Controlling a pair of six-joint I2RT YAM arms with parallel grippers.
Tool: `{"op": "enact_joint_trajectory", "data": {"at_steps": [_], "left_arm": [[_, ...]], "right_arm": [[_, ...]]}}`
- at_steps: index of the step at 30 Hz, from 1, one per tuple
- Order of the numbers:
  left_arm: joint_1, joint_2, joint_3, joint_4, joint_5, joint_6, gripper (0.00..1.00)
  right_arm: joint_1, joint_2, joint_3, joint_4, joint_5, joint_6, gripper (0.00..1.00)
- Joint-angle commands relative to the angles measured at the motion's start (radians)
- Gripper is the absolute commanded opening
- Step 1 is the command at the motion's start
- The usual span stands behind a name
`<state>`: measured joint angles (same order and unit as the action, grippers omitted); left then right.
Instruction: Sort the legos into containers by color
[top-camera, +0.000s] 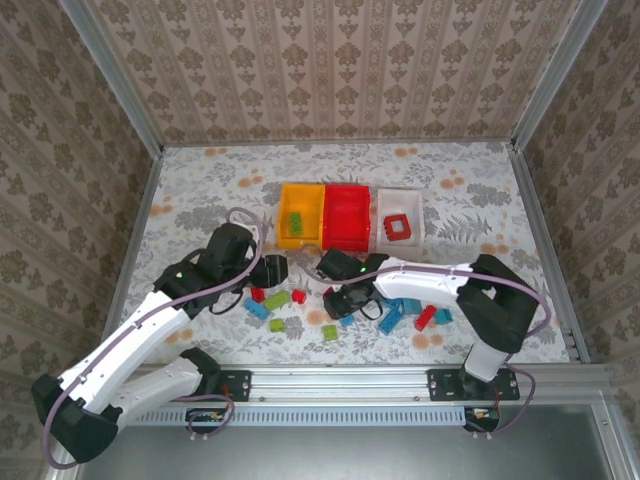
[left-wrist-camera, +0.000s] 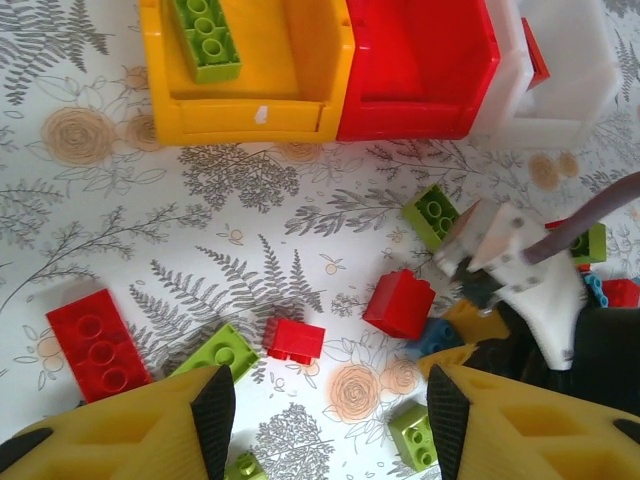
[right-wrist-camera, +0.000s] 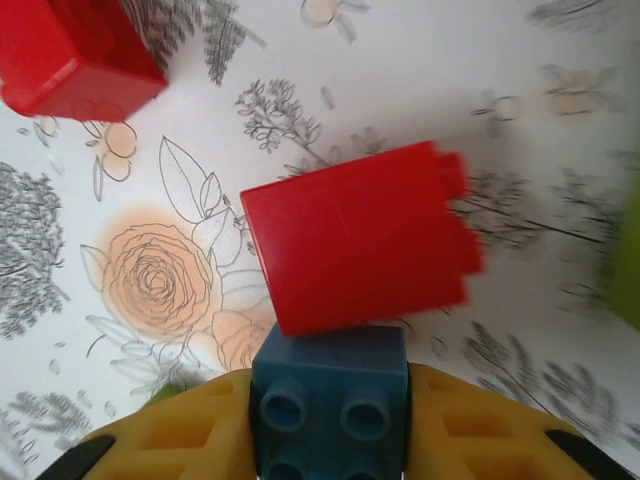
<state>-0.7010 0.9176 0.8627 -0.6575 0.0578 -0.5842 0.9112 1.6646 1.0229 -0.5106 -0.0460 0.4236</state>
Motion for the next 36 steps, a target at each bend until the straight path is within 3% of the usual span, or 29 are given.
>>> {"op": "enact_joint_trajectory", "data": {"at_steps": [1,6,16,21,25,30,36], "left_arm": [[-0.013,0.027,0.026,0.057,0.027,-0.004,0.56],[-0.029,0.093,0.070,0.099,0.028,0.005,0.56],[-0.044,0.168,0.106,0.086,0.003,0.047,0.56],[-0.043,0.188,0.099,0.024,-0.015,0.061,0.55],[-0.043,0.200,0.099,-0.047,-0.016,0.096,0.55],[-0.042,0.258,0.103,-0.175,0.004,0.150,0.57],[-0.052,0.366,0.115,-0.286,-0.001,0.248,0.61]], "right_arm": [[-0.054,-0.125,-0.004,-0.068,0.045,0.021,0.33],[-0.195,-0.151,0.053,-0.032,0.001,0.041,0.33],[-0.337,0.198,0.414,-0.004,0.015,0.105,0.32],[-0.358,0.282,0.494,-0.022,0.018,0.114,0.45],[-0.359,0.260,0.511,-0.022,0.022,0.094,0.54],[-0.349,0.161,0.496,-0.022,0.027,0.045,0.57],[-0.324,-0.045,0.262,0.127,-0.074,-0.055,0.63]]}}
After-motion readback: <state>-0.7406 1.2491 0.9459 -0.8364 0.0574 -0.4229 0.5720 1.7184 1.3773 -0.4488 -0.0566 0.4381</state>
